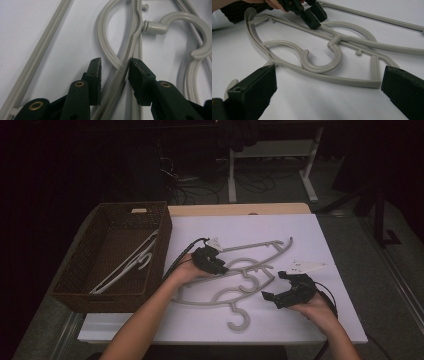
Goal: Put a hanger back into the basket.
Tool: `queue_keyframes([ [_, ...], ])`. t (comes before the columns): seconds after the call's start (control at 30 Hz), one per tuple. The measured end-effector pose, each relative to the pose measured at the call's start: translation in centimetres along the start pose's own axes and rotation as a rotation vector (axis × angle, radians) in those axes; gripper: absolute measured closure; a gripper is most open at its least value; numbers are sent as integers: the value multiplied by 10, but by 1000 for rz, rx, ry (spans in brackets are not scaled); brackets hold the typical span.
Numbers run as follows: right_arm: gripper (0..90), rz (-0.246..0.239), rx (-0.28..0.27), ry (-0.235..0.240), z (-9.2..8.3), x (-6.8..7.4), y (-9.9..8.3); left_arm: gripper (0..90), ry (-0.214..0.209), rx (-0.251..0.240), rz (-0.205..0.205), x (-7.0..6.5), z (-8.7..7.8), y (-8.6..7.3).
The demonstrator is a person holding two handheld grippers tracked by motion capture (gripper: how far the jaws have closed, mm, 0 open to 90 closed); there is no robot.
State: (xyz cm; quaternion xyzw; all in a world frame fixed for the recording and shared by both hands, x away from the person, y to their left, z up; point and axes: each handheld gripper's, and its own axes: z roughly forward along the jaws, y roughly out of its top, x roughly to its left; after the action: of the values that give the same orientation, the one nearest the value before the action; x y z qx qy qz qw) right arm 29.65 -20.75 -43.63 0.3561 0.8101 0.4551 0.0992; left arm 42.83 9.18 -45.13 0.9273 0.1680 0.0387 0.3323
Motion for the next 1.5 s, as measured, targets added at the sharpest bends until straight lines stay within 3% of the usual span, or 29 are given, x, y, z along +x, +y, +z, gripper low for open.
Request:
queue_keyframes([
  [0.13, 0, 1, 1, -1, 0, 0, 0, 688, 3, 3, 43, 0, 0, 0],
  [0.43, 0, -3, 2, 0, 1, 1, 0, 753, 1, 12, 88, -2, 1, 1],
  [0.53, 0, -1, 1, 0, 1, 1, 0, 819, 1, 12, 78, -2, 1, 1],
  [0.87, 0, 4, -5, 0, 0, -1, 0, 825, 4, 20, 65, -3, -1, 4],
  [1.07, 0, 3, -6, 1, -1, -1, 0, 826, 26, -20, 25, -6, -21, 16],
  [1.27, 0, 3, -7, 0, -1, -1, 0, 826, 32, -87, -16, -11, -56, 35],
  [1.5, 0, 3, -13, -1, -2, -1, 0, 826, 26, -116, -31, -20, -101, 53],
])
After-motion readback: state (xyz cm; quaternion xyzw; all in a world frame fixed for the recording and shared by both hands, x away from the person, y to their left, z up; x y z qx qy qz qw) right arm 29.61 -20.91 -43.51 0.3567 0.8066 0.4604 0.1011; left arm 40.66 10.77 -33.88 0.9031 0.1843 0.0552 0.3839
